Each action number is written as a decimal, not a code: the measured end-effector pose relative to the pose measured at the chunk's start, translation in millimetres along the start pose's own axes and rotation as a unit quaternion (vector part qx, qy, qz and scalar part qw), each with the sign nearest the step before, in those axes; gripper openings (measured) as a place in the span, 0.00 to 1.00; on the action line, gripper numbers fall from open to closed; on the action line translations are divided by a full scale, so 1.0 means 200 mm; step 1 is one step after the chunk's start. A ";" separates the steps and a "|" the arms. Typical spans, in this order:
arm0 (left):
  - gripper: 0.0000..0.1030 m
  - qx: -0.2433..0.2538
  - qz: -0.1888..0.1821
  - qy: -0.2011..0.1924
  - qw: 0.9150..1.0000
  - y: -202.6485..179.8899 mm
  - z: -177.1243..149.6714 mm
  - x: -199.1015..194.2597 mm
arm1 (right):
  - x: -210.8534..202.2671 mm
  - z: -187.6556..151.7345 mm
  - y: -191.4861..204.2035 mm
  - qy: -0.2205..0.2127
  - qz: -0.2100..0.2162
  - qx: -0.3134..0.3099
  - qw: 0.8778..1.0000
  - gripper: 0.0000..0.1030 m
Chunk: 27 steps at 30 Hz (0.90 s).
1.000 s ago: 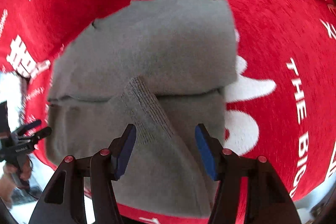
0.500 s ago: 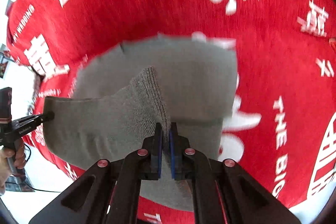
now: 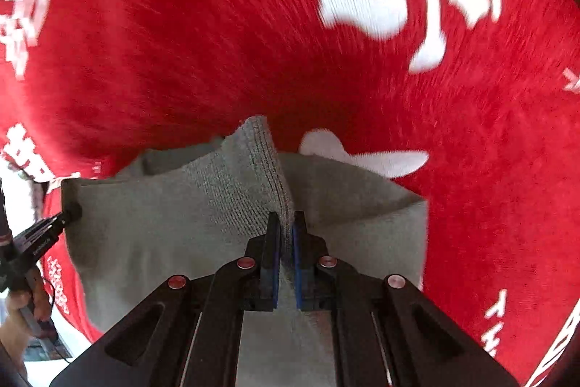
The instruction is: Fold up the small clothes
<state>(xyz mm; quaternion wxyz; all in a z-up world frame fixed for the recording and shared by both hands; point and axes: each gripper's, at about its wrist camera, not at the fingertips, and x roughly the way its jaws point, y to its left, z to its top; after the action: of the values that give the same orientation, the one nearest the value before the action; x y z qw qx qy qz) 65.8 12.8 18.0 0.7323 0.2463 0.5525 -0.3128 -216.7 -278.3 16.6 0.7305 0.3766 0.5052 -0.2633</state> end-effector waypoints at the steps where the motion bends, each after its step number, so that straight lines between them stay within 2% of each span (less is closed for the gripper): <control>1: 0.06 -0.005 0.004 0.010 1.000 0.00 0.00 0.06 | 0.04 0.00 -0.02 0.005 0.001 0.007 1.000 0.06; 6: 0.08 -0.001 0.028 0.023 0.999 0.00 0.01 0.16 | 0.15 0.00 -0.10 0.018 0.013 0.037 0.999 0.07; 8: 0.26 -0.007 0.050 0.028 0.998 0.01 0.04 0.17 | 0.14 0.00 -0.12 0.018 0.004 0.037 0.999 0.10; 9: 0.47 -0.010 0.069 0.027 0.997 0.03 0.05 0.17 | 0.13 0.01 -0.13 0.017 -0.008 0.039 0.999 0.11; 10: 0.55 -0.015 0.088 0.024 0.996 0.05 0.05 0.16 | 0.12 0.01 -0.15 0.016 -0.017 0.044 0.999 0.11; 12: 0.55 -0.027 0.097 0.029 0.995 0.11 0.06 0.12 | 0.08 0.02 -0.20 0.018 -0.042 0.063 0.997 0.11; 16: 0.55 -0.031 0.083 0.045 0.995 0.17 -0.01 0.01 | -0.02 -0.02 -0.26 0.012 -0.012 0.081 0.997 0.12; 19: 0.55 -0.029 0.071 0.056 0.995 0.19 -0.16 -0.07 | -0.12 -0.14 -0.23 0.014 0.013 0.073 0.997 0.15; 22: 0.55 -0.037 0.064 0.079 0.994 0.18 -0.33 -0.07 | -0.16 -0.29 -0.15 0.022 0.032 0.057 0.998 0.15; 25: 0.55 -0.046 0.068 0.101 0.991 0.20 -0.44 -0.03 | -0.17 -0.43 -0.05 0.036 0.030 0.032 0.998 0.15; 27: 0.57 -0.056 0.054 0.105 0.991 0.22 -0.50 0.00 | -0.14 -0.51 -0.01 0.046 0.017 0.023 0.999 0.15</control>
<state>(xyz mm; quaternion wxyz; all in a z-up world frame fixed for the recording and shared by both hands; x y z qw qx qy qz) 32.4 114.8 -7.4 0.6984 0.2655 0.6294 -0.2137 -282.2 -196.5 20.9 0.7020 0.4136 0.5254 -0.2453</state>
